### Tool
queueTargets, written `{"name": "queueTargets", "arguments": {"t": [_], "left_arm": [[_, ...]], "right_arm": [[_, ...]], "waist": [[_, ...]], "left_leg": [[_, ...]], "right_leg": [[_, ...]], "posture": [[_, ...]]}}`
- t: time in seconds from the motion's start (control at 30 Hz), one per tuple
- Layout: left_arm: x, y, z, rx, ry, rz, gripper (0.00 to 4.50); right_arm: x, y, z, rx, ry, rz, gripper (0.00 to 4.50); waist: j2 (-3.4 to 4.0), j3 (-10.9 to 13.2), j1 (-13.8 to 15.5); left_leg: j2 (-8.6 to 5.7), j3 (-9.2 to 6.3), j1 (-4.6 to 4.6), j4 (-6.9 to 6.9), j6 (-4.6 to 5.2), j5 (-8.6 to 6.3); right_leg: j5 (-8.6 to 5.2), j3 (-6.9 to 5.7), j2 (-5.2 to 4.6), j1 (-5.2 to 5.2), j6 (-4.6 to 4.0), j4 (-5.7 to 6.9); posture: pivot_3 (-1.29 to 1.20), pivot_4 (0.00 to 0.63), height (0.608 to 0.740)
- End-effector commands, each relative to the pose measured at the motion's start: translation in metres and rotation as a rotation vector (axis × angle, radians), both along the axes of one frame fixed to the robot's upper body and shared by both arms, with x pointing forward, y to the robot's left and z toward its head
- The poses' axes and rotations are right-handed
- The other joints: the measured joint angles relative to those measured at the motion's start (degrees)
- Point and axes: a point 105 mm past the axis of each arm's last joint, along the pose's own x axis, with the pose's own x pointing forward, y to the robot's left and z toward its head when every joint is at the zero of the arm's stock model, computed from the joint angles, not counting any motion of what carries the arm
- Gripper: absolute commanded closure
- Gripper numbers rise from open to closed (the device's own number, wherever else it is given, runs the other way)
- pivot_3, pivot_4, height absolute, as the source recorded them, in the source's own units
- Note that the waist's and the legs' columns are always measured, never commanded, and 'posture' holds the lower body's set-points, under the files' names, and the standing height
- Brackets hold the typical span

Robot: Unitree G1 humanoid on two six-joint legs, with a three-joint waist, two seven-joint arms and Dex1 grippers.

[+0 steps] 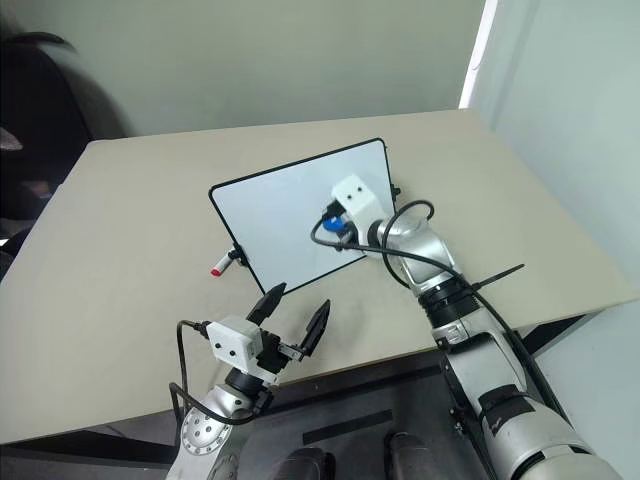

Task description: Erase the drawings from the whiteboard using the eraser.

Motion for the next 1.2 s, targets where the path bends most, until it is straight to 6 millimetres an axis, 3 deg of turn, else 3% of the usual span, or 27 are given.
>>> {"name": "queueTargets", "arguments": {"t": [0.03,0.23,0.43,0.7,0.97,1.17,1.2], "left_arm": [[0.000,-0.003,0.009,-0.005,-0.038,-0.010,0.00],[0.000,-0.001,0.009,-0.001,-0.040,-0.009,0.00],[0.000,0.003,0.011,0.002,-0.043,-0.004,0.00],[0.000,0.004,0.012,0.006,-0.046,-0.006,0.00],[-0.002,0.004,0.012,0.008,-0.044,-0.004,0.00],[-0.002,0.005,0.013,0.012,-0.043,-0.004,0.00],[-0.002,0.006,0.013,0.013,-0.043,-0.004,0.00]], "right_arm": [[-0.002,0.002,0.021,0.039,-0.060,0.012,4.12],[-0.008,-0.012,-0.003,0.026,-0.021,-0.016,4.12],[-0.023,-0.041,-0.014,0.076,0.024,-0.061,4.12],[-0.037,-0.108,-0.057,0.011,0.141,-0.264,4.12],[-0.042,-0.169,-0.068,-0.037,0.184,-0.479,4.12],[-0.043,-0.176,-0.072,-0.043,0.214,-0.508,4.12],[-0.042,-0.176,-0.071,-0.037,0.212,-0.508,3.84]], "waist": [[-0.08,-0.09,0.06],[-0.12,-0.41,0.18],[-0.13,-0.47,0.65],[-0.17,-0.47,0.82],[-0.17,-0.40,0.73],[-0.14,-0.39,0.74],[-0.14,-0.39,0.76]], "left_leg": [[0.00,-0.01,0.01,-0.01,0.01,0.00],[0.01,-0.02,0.13,0.00,0.08,0.02],[0.00,-0.01,0.14,0.01,0.14,-0.01],[0.00,-0.03,0.17,0.02,0.13,-0.05],[-0.01,-0.01,0.15,0.02,0.15,-0.03],[-0.01,-0.01,0.15,0.01,0.22,0.01],[-0.01,-0.01,0.14,0.01,0.35,0.08]], "right_leg": [[0.02,0.00,0.00,0.02,-0.02,0.00],[0.37,-0.01,-0.01,0.25,-0.16,-0.02],[0.35,-0.01,-0.01,0.27,-0.15,-0.07],[-0.01,0.00,-0.01,0.62,0.41,-0.11],[-0.10,0.01,-0.01,0.64,0.57,-0.11],[-0.13,0.01,0.00,0.64,0.62,-0.11],[-0.15,0.01,0.00,0.64,0.65,-0.11]], "posture": [[0.00,0.150,0.739],[0.00,0.150,0.739],[0.00,0.150,0.739],[0.00,0.150,0.739],[0.00,0.150,0.739],[0.00,0.150,0.739],[0.00,0.150,0.739]]}}
